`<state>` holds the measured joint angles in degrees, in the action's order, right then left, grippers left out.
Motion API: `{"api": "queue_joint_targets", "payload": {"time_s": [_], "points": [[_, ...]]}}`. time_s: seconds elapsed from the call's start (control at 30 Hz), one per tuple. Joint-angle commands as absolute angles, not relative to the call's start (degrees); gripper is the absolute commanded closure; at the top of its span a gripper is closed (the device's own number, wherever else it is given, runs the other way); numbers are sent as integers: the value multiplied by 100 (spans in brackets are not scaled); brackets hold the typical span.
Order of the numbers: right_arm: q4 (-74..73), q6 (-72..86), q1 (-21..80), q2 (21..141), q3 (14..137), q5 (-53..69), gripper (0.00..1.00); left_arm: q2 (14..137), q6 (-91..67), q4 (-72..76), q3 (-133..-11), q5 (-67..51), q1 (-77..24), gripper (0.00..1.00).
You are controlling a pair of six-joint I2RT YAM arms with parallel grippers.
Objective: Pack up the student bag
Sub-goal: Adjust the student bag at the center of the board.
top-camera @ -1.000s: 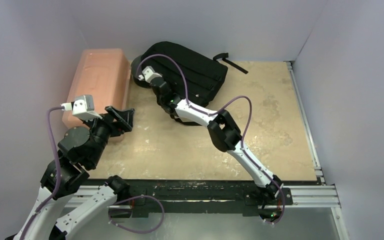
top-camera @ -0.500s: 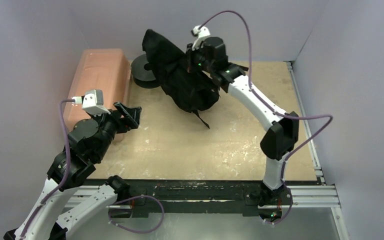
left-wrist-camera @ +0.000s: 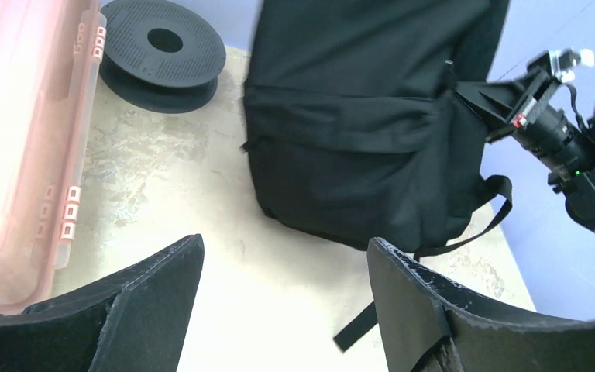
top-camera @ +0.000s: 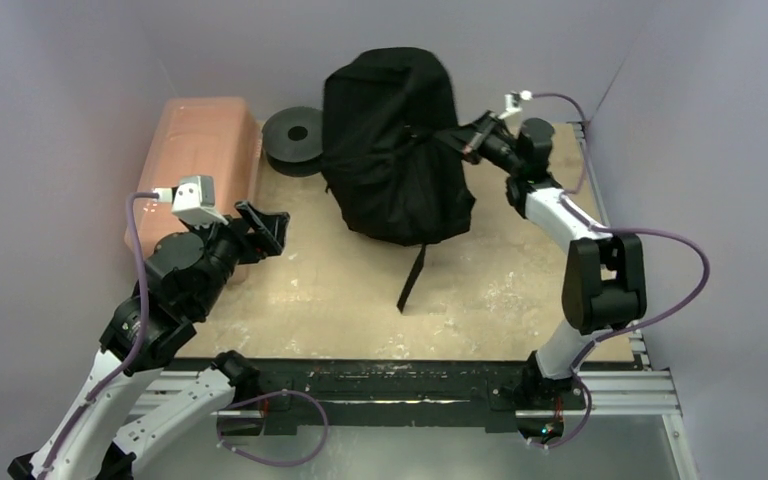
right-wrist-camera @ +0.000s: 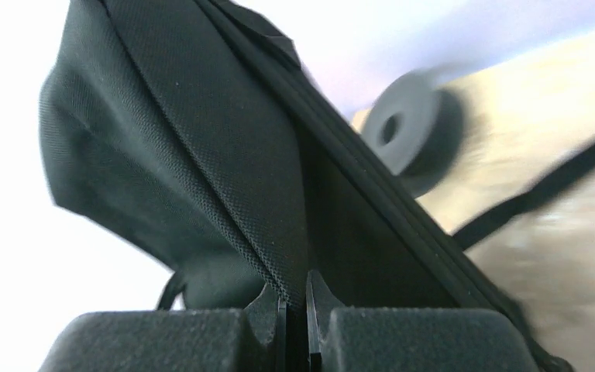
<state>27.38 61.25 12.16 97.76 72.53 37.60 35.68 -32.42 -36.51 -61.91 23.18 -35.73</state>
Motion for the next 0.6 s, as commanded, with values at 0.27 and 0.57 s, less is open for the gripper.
{"api": "queue_joint_targets", "payload": {"time_s": [0.27, 0.57], "points": [[1941, 3940, -1122, 9924, 6118, 3014, 100, 3852, -3333, -3278, -6248, 1974, -3551, 24], [-810, 1919, -1135, 9191, 6891, -405, 29, 3893, -3304, -3282, -6177, 1918, -3551, 23]]}}
